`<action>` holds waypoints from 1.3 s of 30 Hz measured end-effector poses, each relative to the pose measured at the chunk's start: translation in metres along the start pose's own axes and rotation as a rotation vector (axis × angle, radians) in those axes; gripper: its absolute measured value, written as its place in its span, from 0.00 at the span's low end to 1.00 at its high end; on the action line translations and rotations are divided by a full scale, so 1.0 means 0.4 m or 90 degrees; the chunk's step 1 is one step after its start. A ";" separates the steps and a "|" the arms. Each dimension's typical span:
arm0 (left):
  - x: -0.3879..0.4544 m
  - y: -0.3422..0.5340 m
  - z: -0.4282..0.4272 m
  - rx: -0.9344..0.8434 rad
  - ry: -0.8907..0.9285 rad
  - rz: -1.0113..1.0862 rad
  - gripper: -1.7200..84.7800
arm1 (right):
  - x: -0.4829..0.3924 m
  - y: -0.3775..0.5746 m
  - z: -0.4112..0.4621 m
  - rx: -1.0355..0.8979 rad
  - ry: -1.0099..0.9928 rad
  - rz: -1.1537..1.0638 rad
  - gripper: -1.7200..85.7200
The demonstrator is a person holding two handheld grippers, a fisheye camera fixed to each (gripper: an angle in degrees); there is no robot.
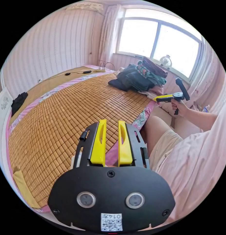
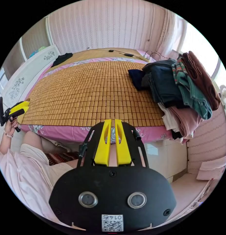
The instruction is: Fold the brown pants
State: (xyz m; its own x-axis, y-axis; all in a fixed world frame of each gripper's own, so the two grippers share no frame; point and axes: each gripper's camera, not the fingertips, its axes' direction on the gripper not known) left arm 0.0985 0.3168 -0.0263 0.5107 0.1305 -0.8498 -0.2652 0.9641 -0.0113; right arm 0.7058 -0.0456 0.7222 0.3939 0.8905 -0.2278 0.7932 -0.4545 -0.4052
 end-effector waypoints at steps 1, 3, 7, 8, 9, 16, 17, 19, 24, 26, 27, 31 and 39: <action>0.027 -0.046 0.044 -0.004 0.020 0.024 0.11 | 0.020 0.011 -0.006 0.005 0.002 0.011 0.09; 0.066 -0.113 0.106 -0.005 0.049 0.056 0.11 | 0.098 0.045 -0.032 0.029 0.007 0.049 0.12; 0.165 -0.267 0.257 -0.024 0.093 0.136 0.12 | 0.201 0.078 -0.093 0.090 0.060 0.080 0.13; 0.196 -0.310 0.299 -0.025 0.106 0.164 0.12 | 0.233 0.083 -0.115 0.107 0.082 0.086 0.14; 0.211 -0.330 0.319 -0.024 0.112 0.179 0.12 | 0.266 0.088 -0.137 0.125 0.101 0.093 0.14; 0.456 -0.573 0.571 -0.024 0.160 0.357 0.13 | 0.437 0.091 -0.248 0.196 0.174 0.130 0.17; 0.496 -0.611 0.610 -0.024 0.164 0.380 0.13 | 0.462 0.084 -0.264 0.199 0.198 0.130 0.17; 0.552 -0.665 0.661 -0.016 0.166 0.404 0.13 | 0.491 0.073 -0.286 0.204 0.226 0.124 0.18; 0.663 -0.774 0.774 0.017 0.142 0.462 0.13 | 0.529 0.052 -0.319 0.204 0.212 0.093 0.19; 0.673 -0.809 0.848 0.011 0.116 0.446 0.13 | 0.519 0.054 -0.301 0.189 0.171 0.074 0.18; 0.670 -0.816 0.868 0.003 0.116 0.435 0.13 | 0.508 0.057 -0.276 0.180 0.153 0.060 0.18; 0.629 -0.848 0.992 -0.054 0.122 0.354 0.14 | 0.475 0.065 -0.166 0.147 0.123 0.039 0.18; 0.577 -0.938 1.068 -0.061 0.237 0.211 0.17 | 0.487 0.034 -0.197 0.182 0.143 0.045 0.22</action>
State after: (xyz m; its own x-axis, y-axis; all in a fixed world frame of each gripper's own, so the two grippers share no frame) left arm 0.6651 0.0840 0.0070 0.0643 0.3183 -0.9458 -0.4470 0.8566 0.2578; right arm 0.8299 0.1233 0.7420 0.5609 0.8243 -0.0765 0.6108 -0.4745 -0.6339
